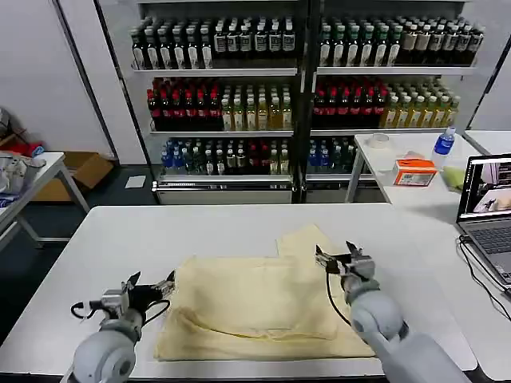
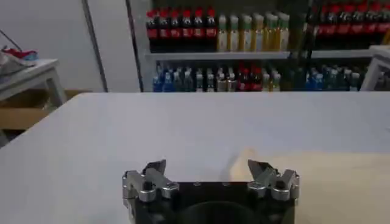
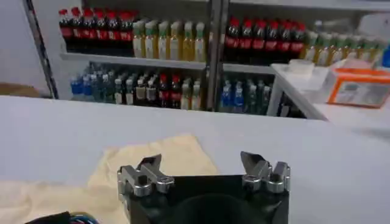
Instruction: Fold and organize the clothes.
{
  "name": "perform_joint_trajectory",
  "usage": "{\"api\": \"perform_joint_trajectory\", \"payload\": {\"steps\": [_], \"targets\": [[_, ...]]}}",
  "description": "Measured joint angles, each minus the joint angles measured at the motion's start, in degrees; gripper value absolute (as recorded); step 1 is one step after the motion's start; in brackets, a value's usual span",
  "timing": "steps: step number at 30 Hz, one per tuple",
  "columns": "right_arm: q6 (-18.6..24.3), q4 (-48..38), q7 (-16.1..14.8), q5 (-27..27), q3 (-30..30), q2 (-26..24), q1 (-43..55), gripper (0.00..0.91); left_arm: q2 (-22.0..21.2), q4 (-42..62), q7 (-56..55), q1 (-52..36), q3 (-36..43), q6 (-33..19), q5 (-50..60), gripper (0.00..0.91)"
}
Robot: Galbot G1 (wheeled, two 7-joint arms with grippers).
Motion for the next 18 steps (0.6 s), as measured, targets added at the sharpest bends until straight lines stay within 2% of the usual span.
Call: {"api": "perform_joint_trajectory", "payload": {"steps": [8, 18], "targets": [[-1.01, -11.85, -0.04, 1.40, -4.16, 4.89, 9.26, 0.907, 0.57, 7.49, 0.07, -8.25, 5.72, 0.78, -0.92, 0.907], [-1.28, -21.64, -0.24, 0.51, -5.59, 8.71, 14.35, 0.907, 0.32, 12.50, 0.46, -12.63, 9.59, 1.19, -1.49, 0.907]]}}
